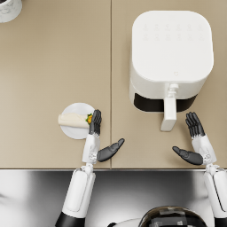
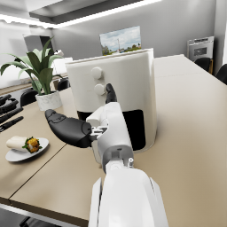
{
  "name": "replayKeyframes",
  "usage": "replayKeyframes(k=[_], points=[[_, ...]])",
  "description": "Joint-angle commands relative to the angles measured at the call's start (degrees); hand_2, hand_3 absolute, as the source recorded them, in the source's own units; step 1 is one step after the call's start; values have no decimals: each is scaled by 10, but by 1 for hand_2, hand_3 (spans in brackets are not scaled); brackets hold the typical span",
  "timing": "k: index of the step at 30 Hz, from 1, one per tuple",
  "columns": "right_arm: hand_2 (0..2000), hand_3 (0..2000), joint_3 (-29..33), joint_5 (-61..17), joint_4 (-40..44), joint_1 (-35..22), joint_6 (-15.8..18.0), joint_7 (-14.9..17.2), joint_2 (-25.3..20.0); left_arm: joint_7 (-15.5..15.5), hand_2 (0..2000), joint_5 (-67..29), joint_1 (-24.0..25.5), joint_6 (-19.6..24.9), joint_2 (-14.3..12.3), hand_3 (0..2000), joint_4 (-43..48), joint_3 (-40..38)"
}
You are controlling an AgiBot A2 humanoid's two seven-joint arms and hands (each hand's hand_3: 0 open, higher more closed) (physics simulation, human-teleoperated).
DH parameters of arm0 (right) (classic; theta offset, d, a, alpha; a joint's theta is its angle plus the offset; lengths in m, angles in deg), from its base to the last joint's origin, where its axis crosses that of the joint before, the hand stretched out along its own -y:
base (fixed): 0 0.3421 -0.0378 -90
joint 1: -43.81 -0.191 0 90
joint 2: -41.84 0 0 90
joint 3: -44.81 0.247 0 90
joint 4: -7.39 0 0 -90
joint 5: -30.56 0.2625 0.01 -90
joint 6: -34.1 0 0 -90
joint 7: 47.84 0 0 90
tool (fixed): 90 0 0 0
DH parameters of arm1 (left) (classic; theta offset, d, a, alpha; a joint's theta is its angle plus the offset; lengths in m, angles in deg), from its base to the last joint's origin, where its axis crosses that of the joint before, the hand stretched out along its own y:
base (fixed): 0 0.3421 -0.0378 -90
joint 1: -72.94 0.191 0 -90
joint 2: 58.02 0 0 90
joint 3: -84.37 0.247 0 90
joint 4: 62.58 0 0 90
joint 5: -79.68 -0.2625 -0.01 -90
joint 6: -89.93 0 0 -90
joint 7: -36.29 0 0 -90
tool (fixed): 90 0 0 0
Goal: Pick up the chicken rolls and place it into the air fryer
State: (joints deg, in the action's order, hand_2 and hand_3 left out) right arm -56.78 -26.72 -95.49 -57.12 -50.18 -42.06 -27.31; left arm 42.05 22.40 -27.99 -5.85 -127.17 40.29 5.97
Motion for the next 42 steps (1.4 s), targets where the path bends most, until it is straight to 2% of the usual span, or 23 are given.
replayKeyframes(k=[1, 4, 5, 6, 9, 15, 16, 21, 24, 30, 42], points=[[0, 0, 0, 0, 0, 0, 0, 0, 0, 0, 0, 0, 0, 0, 0, 0, 0, 0], [0, 0, 0, 0, 0, 0, 0, 0, 0, 0, 0, 0, 0, 0, 0, 0, 0, 0], [0, 0, -17, 0, 9, -1, 0, 0, -1, 0, 0, 0, 0, 0, 0, 0, 0, 0], [0, 0, -16, 0, 13, 2, -16, -16, 0, 0, 0, 0, -1, 0, -1, 0, -9, 17], [0, 0, -20, 0, -5, 7, -42, -43, -3, -36, 0, 0, 4, 36, -3, 0, 10, -19], [0, 0, -21, 0, 34, 7, -55, -56, -15, -55, 0, 0, 9, 55, -11, 0, -3, -67], [0, 0, -18, 0, 40, 8, -56, -56, -16, -56, 0, -25, 9, 56, -13, 0, -3, -68], [0, 0, -23, -127, 64, -8, -57, -58, -34, -57, 0, -153, 8, 57, -20, 0, -2, -101], [0, 0, -31, -168, 81, -16, -57, -58, -43, -58, 0, -229, 7, 58, -23, 0, -6, -112], [0, 0, -34, -189, 101, -27, -57, -58, -58, -58, 0, -384, 0, 58, -29, 0, -17, -132], [0, 0, -25, -192, 109, -21, -57, -58, -71, -58, 0, -695, -46, 58, -36, 0, -61, -176]])
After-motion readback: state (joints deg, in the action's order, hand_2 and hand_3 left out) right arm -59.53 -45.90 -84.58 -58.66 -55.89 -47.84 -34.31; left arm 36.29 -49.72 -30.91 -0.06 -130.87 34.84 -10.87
